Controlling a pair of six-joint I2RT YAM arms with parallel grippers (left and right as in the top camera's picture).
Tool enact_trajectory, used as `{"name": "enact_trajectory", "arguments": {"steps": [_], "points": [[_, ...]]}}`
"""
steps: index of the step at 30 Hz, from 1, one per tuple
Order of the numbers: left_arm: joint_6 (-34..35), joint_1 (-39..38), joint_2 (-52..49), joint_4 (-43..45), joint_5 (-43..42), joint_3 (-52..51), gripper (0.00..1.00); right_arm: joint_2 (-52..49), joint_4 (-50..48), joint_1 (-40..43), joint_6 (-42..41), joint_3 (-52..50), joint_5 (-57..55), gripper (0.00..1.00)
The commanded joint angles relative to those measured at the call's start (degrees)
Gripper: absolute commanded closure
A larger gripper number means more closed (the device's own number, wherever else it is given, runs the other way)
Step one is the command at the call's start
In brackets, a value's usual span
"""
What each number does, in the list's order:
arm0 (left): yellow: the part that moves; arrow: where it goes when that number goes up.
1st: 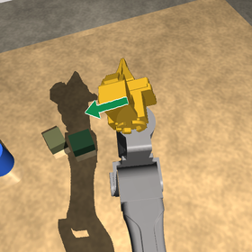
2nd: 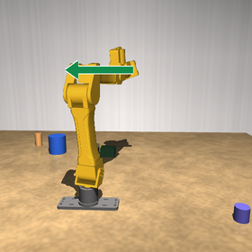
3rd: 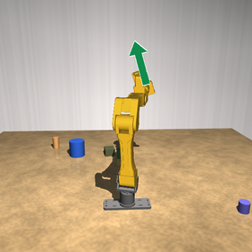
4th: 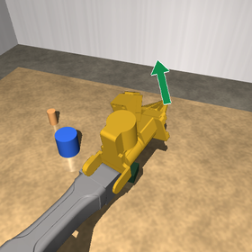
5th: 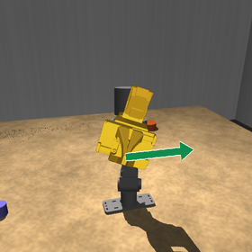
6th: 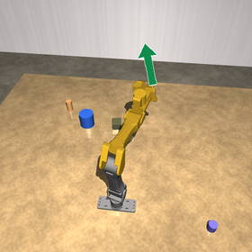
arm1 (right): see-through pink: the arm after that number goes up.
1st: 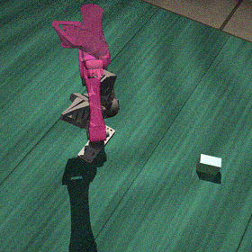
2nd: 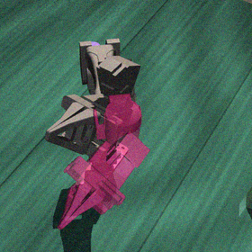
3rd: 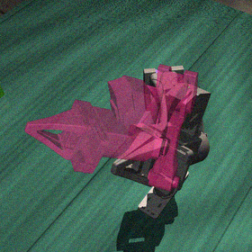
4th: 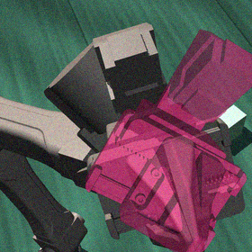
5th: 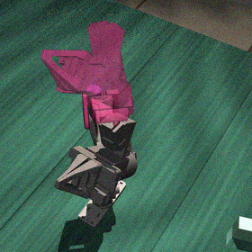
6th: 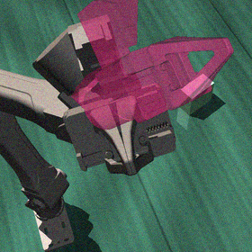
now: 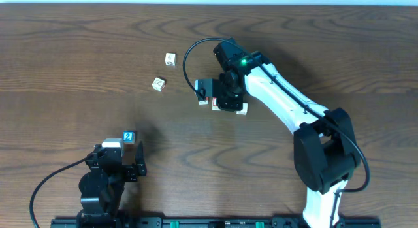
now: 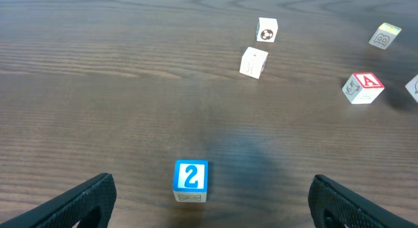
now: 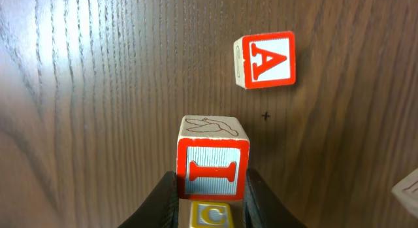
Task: Spell out Ai2
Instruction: 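Lower the 'I' block next to the 'A' block and release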
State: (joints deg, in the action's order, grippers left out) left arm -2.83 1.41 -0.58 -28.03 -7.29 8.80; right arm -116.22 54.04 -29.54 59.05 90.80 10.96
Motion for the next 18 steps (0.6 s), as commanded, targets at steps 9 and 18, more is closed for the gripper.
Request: {"name": "enact_trajectory", "arguments": {"steps": [9,18], "points": [[0.24,0.07,0.33,0.13,0.02,-0.96,0.05,-1.22,-1.16,0.46,9.55,1.07,-1.73,0.99],[0.24,0.07,0.33,0.13,0.02,-0.96,0.05,-2.95,-5.49,1.07,10.69,1.07,1.09,0.99]]}}
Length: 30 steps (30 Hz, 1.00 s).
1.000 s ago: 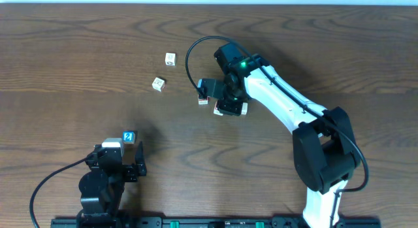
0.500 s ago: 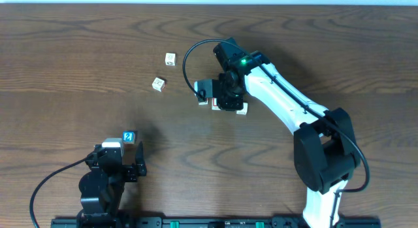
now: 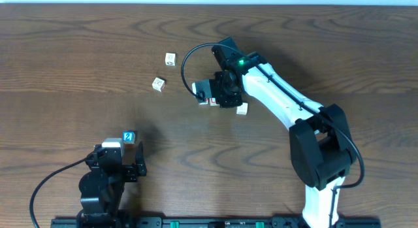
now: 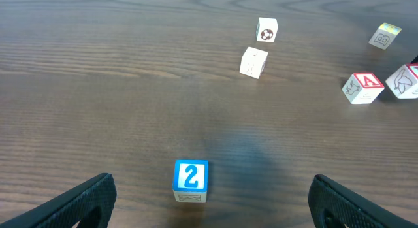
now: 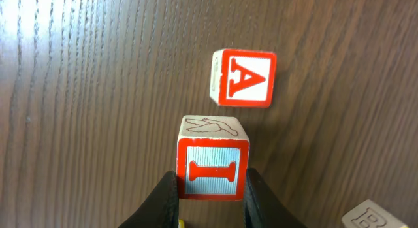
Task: Spell out Ai2
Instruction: 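Lower the 'I' block next to the 'A' block and release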
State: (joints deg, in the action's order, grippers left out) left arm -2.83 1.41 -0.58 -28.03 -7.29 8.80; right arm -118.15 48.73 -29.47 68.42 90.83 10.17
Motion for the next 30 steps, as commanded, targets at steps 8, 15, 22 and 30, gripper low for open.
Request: {"name": "enact_trajectory", "arguments": {"steps": [8,15,22,30], "points": [[0.24,0.07,0.33,0.13,0.02,-0.96,0.05,-4.26,-1.46,1.95,3.08,1.05,-0.33,0.99],[0.24,0.07,0.33,0.13,0.02,-0.96,0.05,-4.28,-3.15,2.69,4.55,1.05,2.12,0.99],[0.24,0.07,0.33,0.13,0.02,-0.96,0.05,-4.35,-3.39,2.95,4.52,1.05,3.43,0.9],[0.24,0.07,0.33,0.13,0.02,-0.96,0.05,-4.39,-3.52,2.93,4.44,1.05,3.8,0.67]]}}
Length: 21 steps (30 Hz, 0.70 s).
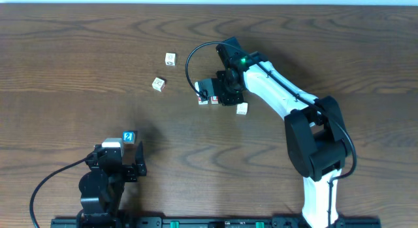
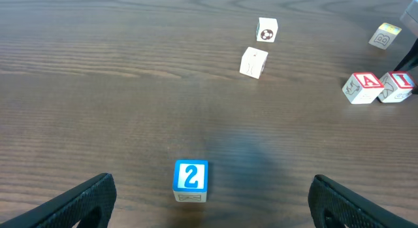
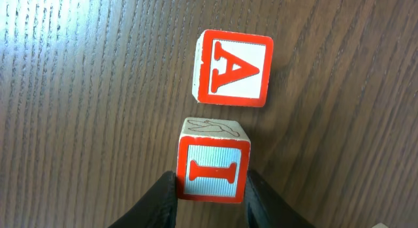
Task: Spell out Ai2
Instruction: 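Lower the 'I' block next to the 'A' block and release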
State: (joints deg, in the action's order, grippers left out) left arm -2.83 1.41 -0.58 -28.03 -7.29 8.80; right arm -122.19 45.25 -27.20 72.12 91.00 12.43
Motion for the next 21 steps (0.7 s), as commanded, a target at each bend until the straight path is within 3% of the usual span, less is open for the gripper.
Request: {"name": "enact_trajectory", "arguments": {"steps": [1,8,13,17,19,21], "points": [[0.24,0.07,0.33,0.13,0.02,-0.96,0.05,-0.35,-0.04,0.66,0.57,0.87,1.55,0.66],[0.24,0.07,0.33,0.13,0.02,-0.96,0.05,-0.42,-0.07,0.66,-0.15,0.87,1.57,0.61],[0.24,0.07,0.33,0.13,0.02,-0.96,0.05,-0.42,0.57,0.66,-0.79,0.87,1.57,0.51],[0.24,0.07,0.33,0.13,0.02,-0.96,0.05,-0.31,2.38,0.11,-1.38,1.01,1.29,0.13],[0.22,0.07,0.33,0.13,0.02,-0.96,0.04,-0.17,3.65,-0.26,-1.79,2.01,1.11,0.01],[0.24,0.07,0.33,0.13,0.02,-0.96,0.05,0.04,5.92,-0.55,-4.33,4.85,1.33,0.01]]}}
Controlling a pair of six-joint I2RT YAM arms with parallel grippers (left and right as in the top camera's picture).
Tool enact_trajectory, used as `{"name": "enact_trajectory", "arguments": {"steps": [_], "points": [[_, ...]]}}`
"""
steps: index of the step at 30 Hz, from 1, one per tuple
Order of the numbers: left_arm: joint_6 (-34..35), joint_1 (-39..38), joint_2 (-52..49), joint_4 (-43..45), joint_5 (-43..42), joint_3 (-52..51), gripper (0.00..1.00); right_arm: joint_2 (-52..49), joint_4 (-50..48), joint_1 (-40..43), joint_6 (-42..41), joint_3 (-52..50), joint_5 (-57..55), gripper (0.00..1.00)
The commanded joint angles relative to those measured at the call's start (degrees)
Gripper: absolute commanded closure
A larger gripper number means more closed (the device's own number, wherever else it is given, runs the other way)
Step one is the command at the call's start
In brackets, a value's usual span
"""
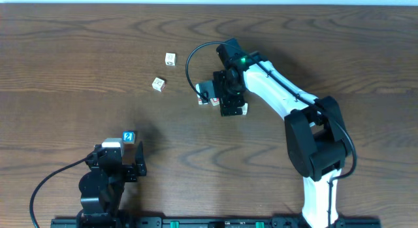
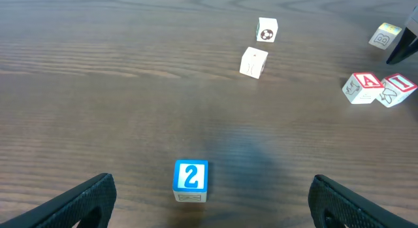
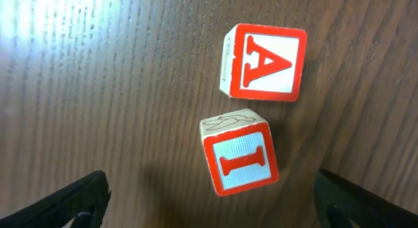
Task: Spell out Ai2
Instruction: 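Lower the 'I' block next to the 'A' block and release, then withdraw the right arm and move the left gripper toward the blue '2' block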
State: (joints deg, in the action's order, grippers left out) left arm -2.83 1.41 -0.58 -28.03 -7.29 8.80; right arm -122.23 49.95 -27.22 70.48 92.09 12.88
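Observation:
The red A block (image 3: 264,61) lies on the wooden table. Right beside it sits the red I block (image 3: 240,156), turned slightly askew, with a thin gap between them. My right gripper (image 3: 212,202) stands open over the I block and holds nothing. From the left wrist the A block (image 2: 364,87) and the I block (image 2: 397,89) form a row at far right. The blue 2 block (image 2: 191,179) rests just ahead of my open left gripper (image 2: 209,205). Overhead, the 2 block (image 1: 128,136) is far from the pair (image 1: 208,100).
Two white blocks (image 1: 170,58) (image 1: 157,83) lie to the left of the A and I pair. A pale B block (image 2: 384,36) sits beyond the pair, next to the right gripper (image 1: 230,100). The right arm reaches across the table's middle.
My right gripper has opened and let go of the I block, which now rests slightly rotated beside the A block. The left arm and the 2 block have not moved.
My right gripper was shut on the I block some way from the A block, over a C block. Then it held the I block closer to the A, then right next to it. Now it is open and the I block stands free there.

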Motion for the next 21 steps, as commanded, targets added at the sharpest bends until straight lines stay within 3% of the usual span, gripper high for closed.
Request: {"name": "enact_trajectory", "arguments": {"steps": [1,5,10,18,21], "points": [[0.22,0.07,0.33,0.13,0.02,-0.96,0.05,0.15,3.19,-0.57,-2.8,5.55,1.14,0.01],[0.24,0.07,0.33,0.13,0.02,-0.96,0.05,1.77,13.18,-0.57,-3.85,14.08,2.29,0.01],[0.24,0.07,0.33,0.13,0.02,-0.96,0.05,6.95,26.56,-0.57,-14.56,26.43,4.74,0.01],[0.22,0.07,0.33,0.13,0.02,-0.96,0.05,19.08,24.68,-0.57,-48.61,28.24,5.29,0.01],[0.24,0.07,0.33,0.13,0.02,-0.96,0.05,21.88,28.15,-0.55,-56.7,28.24,3.13,0.01]]}}
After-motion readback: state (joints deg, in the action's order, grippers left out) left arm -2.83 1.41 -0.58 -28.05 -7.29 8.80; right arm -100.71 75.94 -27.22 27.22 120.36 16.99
